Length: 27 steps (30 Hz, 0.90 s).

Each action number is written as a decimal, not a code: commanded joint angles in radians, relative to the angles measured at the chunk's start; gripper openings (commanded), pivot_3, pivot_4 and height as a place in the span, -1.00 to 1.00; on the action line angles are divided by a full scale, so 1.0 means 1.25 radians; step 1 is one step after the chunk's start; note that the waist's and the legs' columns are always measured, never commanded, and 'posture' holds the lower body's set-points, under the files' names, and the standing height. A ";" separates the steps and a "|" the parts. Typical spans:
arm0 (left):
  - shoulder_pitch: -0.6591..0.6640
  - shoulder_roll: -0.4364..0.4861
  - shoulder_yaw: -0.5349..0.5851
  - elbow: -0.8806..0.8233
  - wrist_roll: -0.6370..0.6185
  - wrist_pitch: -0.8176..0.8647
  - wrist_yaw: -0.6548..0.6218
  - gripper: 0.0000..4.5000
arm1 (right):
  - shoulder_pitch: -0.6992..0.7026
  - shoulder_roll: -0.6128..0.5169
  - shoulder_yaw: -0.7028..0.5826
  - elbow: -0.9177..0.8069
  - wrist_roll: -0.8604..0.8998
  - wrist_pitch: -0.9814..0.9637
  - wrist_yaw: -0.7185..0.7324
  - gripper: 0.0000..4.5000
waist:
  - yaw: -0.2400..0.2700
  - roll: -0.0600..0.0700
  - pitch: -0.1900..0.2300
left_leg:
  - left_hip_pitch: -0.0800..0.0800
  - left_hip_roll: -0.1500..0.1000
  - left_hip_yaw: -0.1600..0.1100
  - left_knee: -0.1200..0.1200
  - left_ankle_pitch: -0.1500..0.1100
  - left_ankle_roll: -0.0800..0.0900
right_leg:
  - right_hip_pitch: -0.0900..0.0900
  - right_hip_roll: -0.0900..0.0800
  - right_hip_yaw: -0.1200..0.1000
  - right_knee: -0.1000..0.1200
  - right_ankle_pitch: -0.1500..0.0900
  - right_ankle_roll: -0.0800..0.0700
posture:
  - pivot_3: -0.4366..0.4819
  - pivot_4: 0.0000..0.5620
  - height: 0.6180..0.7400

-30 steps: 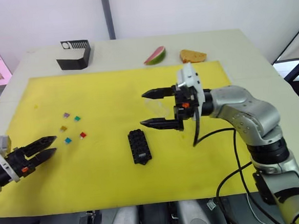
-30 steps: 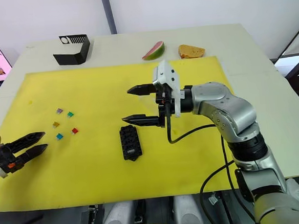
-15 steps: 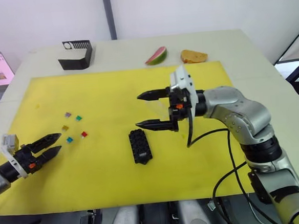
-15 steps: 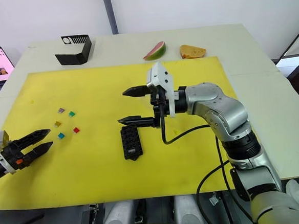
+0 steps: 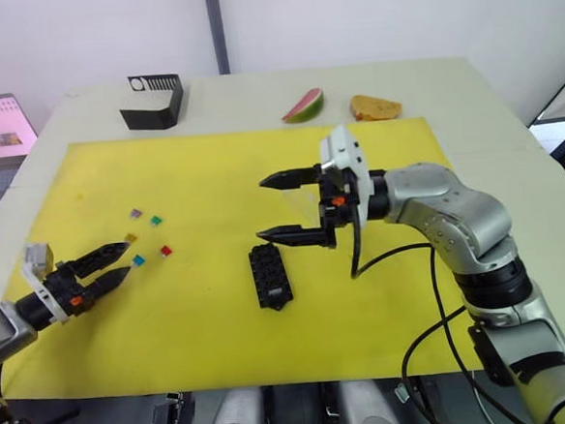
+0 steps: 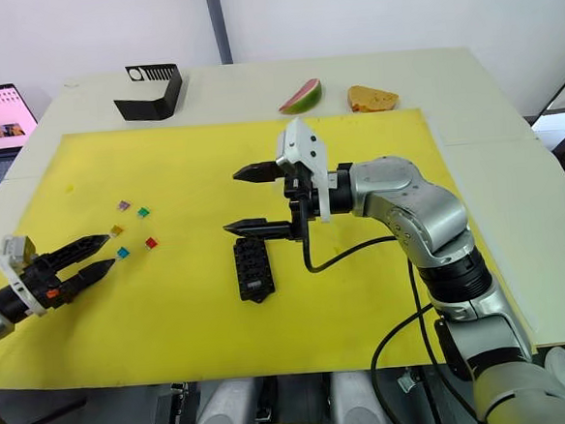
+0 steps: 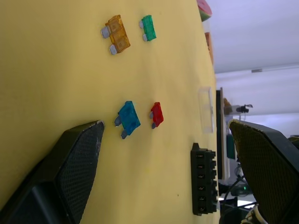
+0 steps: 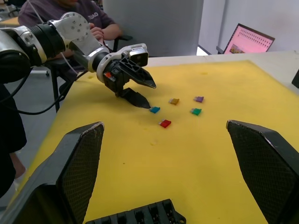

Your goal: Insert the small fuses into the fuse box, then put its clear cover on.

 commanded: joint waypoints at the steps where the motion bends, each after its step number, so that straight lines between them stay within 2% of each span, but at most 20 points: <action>1: -0.017 -0.016 -0.043 0.019 0.023 -0.001 -0.004 1.00 | -0.008 -0.002 -0.007 -0.023 -0.004 -0.006 -0.004 0.97 | 0.000 0.000 0.000 | 0.000 0.000 0.000 0.000 0.000 0.000 | 0.000 0.000 0.000 0.000 0.000 0.000 | -0.05 -0.47 1.00; 10: -0.028 -0.027 -0.077 0.038 0.063 -0.033 -0.030 1.00 | 0.008 -0.026 0.000 -0.027 -0.031 -0.012 0.005 0.97 | 0.001 0.002 -0.001 | 0.000 0.000 0.000 0.000 0.000 0.000 | 0.000 0.000 0.000 0.000 0.000 0.000 | -0.05 -0.47 1.00; 14: -0.037 -0.040 -0.062 0.052 0.070 -0.040 -0.023 1.00 | 0.005 -0.031 0.001 -0.025 -0.035 -0.014 0.012 0.97 | 0.002 0.003 -0.001 | 0.000 0.000 0.000 0.000 0.000 0.000 | 0.001 0.000 0.000 0.000 0.000 0.000 | -0.05 -0.47 1.00; 17: -0.036 -0.042 -0.066 0.049 0.079 -0.045 -0.028 0.61 | 0.002 -0.031 0.001 -0.022 -0.037 -0.015 0.014 1.00 | 0.002 0.003 -0.001 | 0.001 0.000 0.000 0.000 0.000 0.000 | 0.001 0.000 0.000 0.000 0.000 0.000 | -0.05 -0.47 1.00; 18: -0.037 -0.043 -0.068 0.049 0.083 -0.045 -0.028 0.40 | 0.001 -0.031 0.001 -0.020 -0.038 -0.016 0.015 1.00 | 0.001 0.003 -0.001 | 0.001 0.000 0.000 0.000 0.000 0.000 | 0.001 0.000 0.000 0.000 0.000 0.000 | -0.05 -0.47 1.00; 27: -0.044 -0.050 -0.059 0.060 0.097 -0.049 -0.025 0.40 | -0.009 -0.028 0.002 -0.008 -0.048 -0.021 0.022 1.00 | 0.001 0.003 -0.001 | 0.000 0.000 0.000 0.000 0.000 0.000 | 0.001 0.000 0.000 0.000 0.000 0.000 | -0.05 -0.47 1.00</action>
